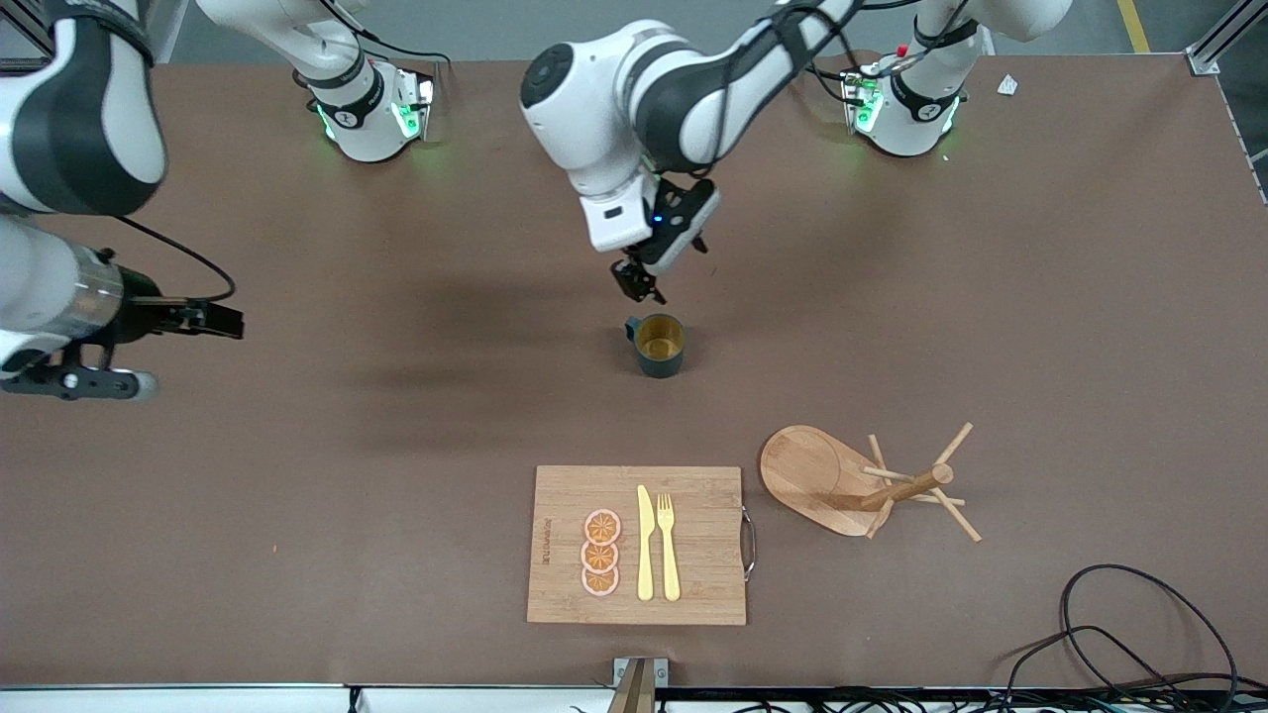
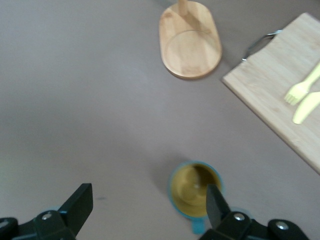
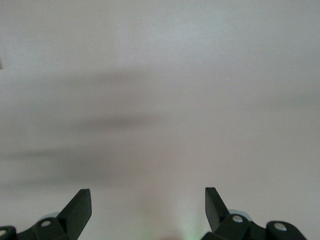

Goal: Pass cup and hang on rack
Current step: 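Grasp the mug handle with the left gripper while the right gripper withdraws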

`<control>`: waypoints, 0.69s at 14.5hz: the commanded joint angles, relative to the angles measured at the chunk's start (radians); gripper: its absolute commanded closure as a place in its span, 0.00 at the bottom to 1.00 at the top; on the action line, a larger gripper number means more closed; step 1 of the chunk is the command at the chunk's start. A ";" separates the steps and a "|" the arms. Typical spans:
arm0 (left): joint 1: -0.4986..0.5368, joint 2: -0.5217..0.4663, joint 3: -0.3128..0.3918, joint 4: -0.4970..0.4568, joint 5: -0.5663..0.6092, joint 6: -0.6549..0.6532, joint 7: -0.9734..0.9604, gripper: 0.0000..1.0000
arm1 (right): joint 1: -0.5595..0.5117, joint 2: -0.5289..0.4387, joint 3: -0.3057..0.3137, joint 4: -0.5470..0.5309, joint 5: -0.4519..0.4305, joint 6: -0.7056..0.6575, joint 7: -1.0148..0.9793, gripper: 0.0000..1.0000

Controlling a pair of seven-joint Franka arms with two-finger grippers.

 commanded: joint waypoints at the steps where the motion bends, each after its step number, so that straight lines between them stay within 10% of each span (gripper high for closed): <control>1: -0.060 0.124 0.021 0.098 0.068 0.006 -0.107 0.00 | -0.060 -0.051 0.023 -0.045 -0.012 0.005 -0.037 0.00; 10: -0.264 0.408 0.208 0.172 0.146 0.210 -0.357 0.00 | -0.160 -0.045 0.023 0.062 0.002 -0.067 -0.120 0.00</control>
